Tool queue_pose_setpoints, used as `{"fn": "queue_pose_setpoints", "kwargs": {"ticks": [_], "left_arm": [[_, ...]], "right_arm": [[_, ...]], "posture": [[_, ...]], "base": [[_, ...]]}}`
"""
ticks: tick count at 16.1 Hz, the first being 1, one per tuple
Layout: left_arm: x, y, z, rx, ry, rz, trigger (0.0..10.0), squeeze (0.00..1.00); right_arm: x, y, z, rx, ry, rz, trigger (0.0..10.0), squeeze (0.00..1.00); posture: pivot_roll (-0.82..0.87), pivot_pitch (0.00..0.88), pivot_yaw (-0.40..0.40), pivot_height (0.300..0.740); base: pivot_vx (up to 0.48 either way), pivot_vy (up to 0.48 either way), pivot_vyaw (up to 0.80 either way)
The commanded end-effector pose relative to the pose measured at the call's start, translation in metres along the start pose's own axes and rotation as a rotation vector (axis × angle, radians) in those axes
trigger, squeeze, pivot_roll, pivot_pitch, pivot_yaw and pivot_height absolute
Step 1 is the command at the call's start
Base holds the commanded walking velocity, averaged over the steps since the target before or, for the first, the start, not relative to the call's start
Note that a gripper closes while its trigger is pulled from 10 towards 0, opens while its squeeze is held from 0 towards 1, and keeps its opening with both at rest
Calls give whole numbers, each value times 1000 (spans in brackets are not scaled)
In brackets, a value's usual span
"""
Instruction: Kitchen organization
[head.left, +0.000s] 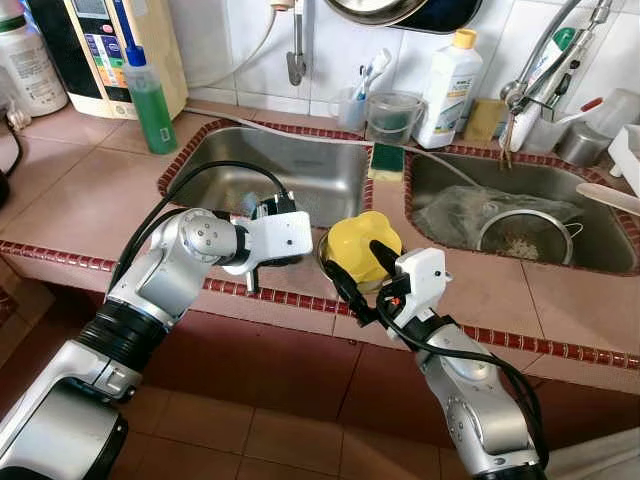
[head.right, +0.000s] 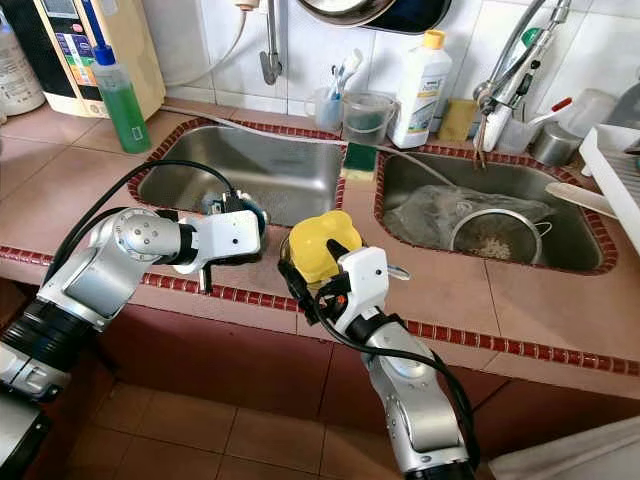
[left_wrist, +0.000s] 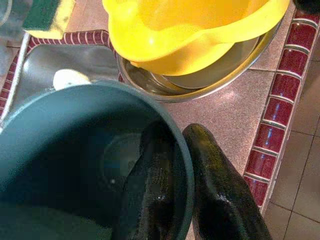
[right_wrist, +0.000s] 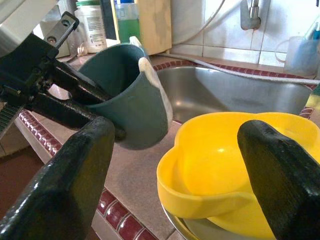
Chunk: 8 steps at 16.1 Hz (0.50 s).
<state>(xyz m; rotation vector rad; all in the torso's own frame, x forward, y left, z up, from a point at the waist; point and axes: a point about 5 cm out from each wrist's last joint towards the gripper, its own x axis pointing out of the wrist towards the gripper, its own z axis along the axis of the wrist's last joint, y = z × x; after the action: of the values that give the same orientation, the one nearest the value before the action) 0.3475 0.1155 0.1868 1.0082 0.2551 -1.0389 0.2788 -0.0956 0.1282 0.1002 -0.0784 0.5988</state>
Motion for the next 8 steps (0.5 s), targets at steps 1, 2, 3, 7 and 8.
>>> {"fn": "queue_pose_setpoints", "kwargs": {"ticks": [1, 2, 3, 7, 8], "left_arm": [[-1, 1, 4, 20, -9, -9, 0, 0], [-1, 1, 4, 19, -9, -8, 0, 0], [-1, 1, 4, 17, -10, -7, 0, 0], [-2, 2, 0, -21, -16, 16, 0, 0], [-4, 3, -2, -35, -17, 32, 0, 0]], "right_arm": [[0, -1, 3, -6, -9, -7, 10000, 0], [0, -1, 3, -6, -9, -7, 10000, 0], [0, -1, 3, -6, -9, -6, 10000, 0], [0, -2, 4, -9, -7, -4, 10000, 0], [0, -2, 4, -9, -7, -4, 10000, 0]], "posture": [[17, 0, 3, 740], [17, 0, 3, 740], [17, 0, -1, 740], [16, 0, -8, 740], [16, 0, -8, 740]], "base": [[0, 0, 0], [0, 0, 0], [0, 0, 0], [0, 0, 0], [0, 0, 0]]}}
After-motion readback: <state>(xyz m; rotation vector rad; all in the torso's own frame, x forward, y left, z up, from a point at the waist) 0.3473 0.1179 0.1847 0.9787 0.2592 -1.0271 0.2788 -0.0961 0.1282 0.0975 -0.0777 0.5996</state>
